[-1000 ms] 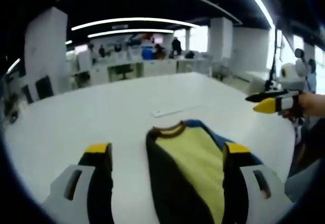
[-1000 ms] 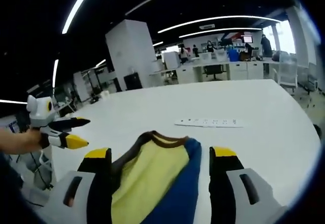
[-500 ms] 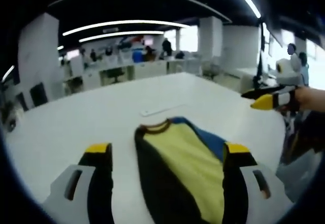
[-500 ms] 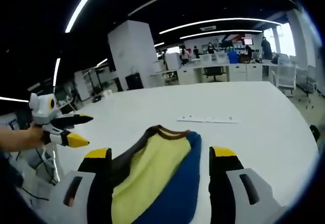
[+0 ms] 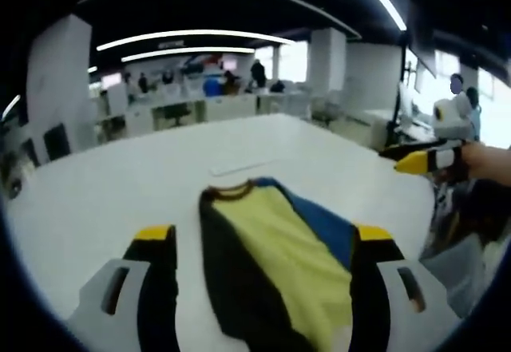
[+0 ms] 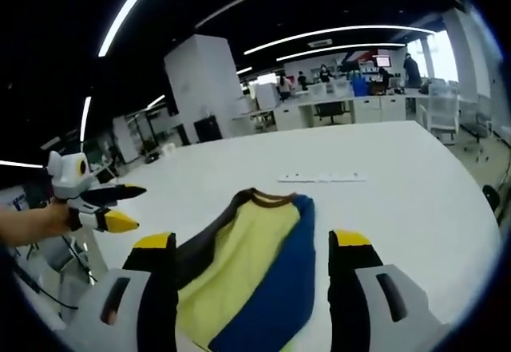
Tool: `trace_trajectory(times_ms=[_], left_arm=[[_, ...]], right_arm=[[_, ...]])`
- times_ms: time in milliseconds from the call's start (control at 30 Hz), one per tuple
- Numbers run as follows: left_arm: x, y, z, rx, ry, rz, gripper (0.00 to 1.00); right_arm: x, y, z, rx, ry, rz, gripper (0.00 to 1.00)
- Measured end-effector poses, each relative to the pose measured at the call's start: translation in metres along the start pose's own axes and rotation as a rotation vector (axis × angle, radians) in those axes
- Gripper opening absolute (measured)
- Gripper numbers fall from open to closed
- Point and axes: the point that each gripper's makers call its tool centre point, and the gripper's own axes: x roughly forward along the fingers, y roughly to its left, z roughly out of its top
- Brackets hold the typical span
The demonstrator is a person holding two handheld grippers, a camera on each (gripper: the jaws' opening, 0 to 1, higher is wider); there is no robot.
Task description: Fold the garment on the visible template until the final outline fits inside the template.
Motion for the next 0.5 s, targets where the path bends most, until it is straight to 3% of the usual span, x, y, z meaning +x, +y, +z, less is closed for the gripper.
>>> trace_trajectory(times_ms=[500], left_arm=[[-0.0053, 0.0011, -0.0076, -0.033, 0.01, 0.014, 0.85]], right_arm=[[-0.0027, 0.0025, -0.0068, -0.011, 0.02, -0.004, 0.78]])
